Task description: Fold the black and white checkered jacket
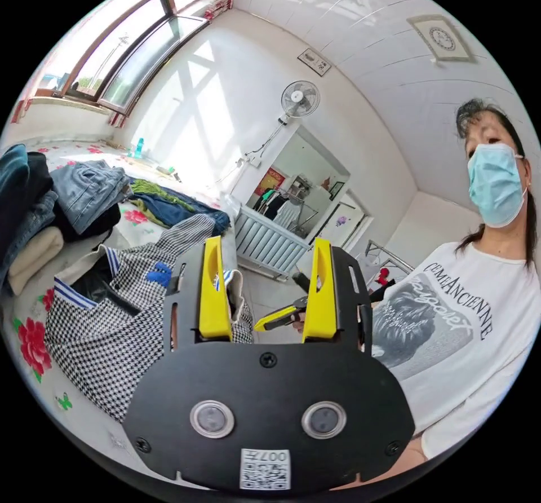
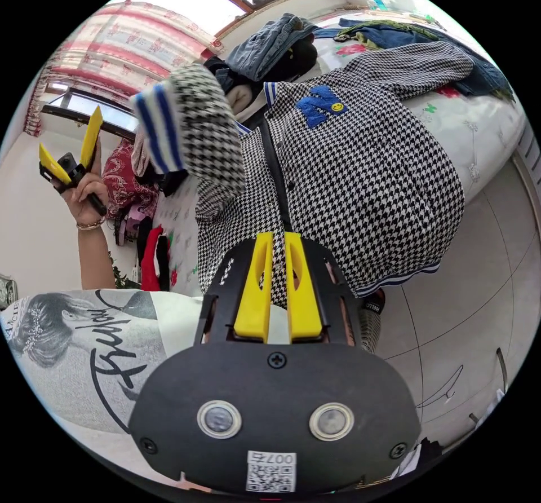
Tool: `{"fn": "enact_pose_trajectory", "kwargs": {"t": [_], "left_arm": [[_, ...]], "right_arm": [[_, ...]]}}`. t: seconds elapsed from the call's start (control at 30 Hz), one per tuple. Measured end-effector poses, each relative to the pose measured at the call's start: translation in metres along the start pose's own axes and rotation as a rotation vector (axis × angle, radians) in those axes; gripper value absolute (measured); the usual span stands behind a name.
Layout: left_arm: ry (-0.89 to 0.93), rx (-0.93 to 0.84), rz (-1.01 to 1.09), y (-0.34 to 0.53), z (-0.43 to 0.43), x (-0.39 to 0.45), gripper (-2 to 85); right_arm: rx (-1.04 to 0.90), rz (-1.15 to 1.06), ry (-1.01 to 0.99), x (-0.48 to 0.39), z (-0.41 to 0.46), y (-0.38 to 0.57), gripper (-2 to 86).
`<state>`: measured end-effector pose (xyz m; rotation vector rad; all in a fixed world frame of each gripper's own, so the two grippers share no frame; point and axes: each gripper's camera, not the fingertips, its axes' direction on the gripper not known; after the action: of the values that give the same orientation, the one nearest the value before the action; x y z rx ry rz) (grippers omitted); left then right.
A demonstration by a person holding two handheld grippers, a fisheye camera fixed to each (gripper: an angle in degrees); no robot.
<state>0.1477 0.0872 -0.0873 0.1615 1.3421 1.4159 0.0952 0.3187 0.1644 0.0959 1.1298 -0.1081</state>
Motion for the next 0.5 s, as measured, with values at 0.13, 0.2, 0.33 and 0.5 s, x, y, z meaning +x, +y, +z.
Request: {"fn": "enact_pose_trajectory", "kwargs": {"t": [0.13, 0.2, 0.33, 0.5], "left_arm": [[-0.287, -0.208, -0.179, 0.073, 0.032, -0.029, 17.5], [-0.371, -0.277, -0.276, 0.102, 0.034, -0.043, 17.1], [-0.573, -0.339, -0.416, 0.14, 0.025, -0.069, 15.9], [-0.63, -0.311, -0.529, 0.151, 0.032, -0.1, 14.7]], "right_arm": [[0.049, 0.05, 0.057, 0.01, -0.007, 0.009, 4.7], [0.06, 0.091, 0.054, 0.017, -0.005, 0.007, 5.7], [0.111, 0.206, 0.103, 0.028, 0.005, -0.011, 8.0], [0.095, 0.324, 0.284, 0.04, 0.03, -0.036, 7.3]]}}
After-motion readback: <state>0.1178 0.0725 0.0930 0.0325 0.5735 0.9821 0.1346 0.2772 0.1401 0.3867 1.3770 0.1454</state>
